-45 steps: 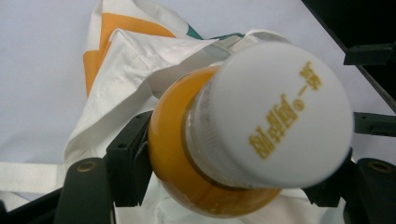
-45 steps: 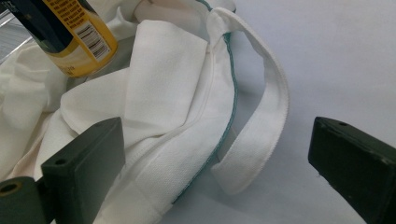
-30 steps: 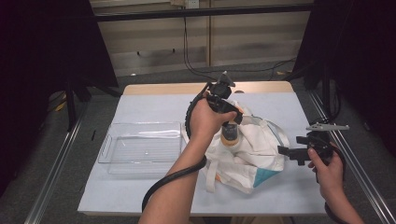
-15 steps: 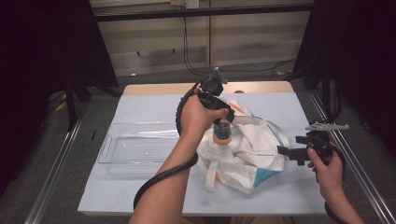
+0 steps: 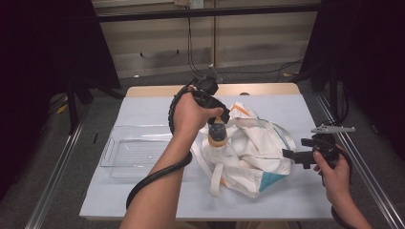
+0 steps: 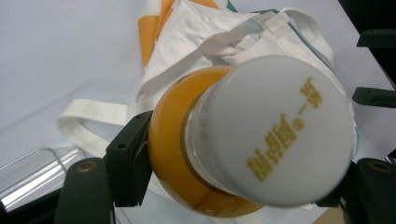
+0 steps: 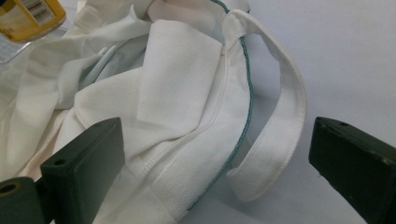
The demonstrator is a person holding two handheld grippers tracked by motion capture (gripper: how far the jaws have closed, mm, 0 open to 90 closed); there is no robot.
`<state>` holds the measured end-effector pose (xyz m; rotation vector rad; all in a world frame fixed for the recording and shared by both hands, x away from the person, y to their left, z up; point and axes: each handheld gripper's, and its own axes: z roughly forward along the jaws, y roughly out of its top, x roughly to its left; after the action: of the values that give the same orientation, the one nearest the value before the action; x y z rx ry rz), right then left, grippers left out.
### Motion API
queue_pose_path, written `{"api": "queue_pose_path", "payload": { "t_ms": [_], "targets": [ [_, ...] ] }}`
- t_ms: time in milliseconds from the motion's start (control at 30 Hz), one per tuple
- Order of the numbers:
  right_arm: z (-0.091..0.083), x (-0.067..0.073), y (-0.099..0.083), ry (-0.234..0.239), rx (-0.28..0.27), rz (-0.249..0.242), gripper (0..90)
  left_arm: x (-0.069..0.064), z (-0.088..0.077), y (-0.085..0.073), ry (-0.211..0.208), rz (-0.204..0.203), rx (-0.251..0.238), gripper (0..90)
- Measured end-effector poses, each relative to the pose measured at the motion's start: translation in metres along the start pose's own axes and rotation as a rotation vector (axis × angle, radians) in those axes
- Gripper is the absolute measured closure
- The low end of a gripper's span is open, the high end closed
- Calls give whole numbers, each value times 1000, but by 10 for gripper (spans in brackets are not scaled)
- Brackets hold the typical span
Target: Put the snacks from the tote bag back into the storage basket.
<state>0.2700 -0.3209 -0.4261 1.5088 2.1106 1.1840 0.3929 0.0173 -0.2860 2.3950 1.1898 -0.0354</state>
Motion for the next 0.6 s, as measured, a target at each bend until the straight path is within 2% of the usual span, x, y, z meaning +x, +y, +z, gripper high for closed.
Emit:
{"api": "queue_pose_path", "payload": {
  "t_ms": [167,300,433,500,600],
  "targets": [
    [2,1,-1,-2,8,-8,31,4,-6,-1,13,-31,-2,302],
    [2,2,-1,1,8,-8,31,10,-10,-1,8,-29,5,302],
    [3,2,-1,-2,14,-11,31,13,-14,-2,17,-50,4,301],
    [4,3,-1,1,16,-14,31,15,-17,-2,25,-39,14,302],
    [4,4,-1,1,21,-22,31,18,-20,-2,28,-61,11,302]
  ]
}}
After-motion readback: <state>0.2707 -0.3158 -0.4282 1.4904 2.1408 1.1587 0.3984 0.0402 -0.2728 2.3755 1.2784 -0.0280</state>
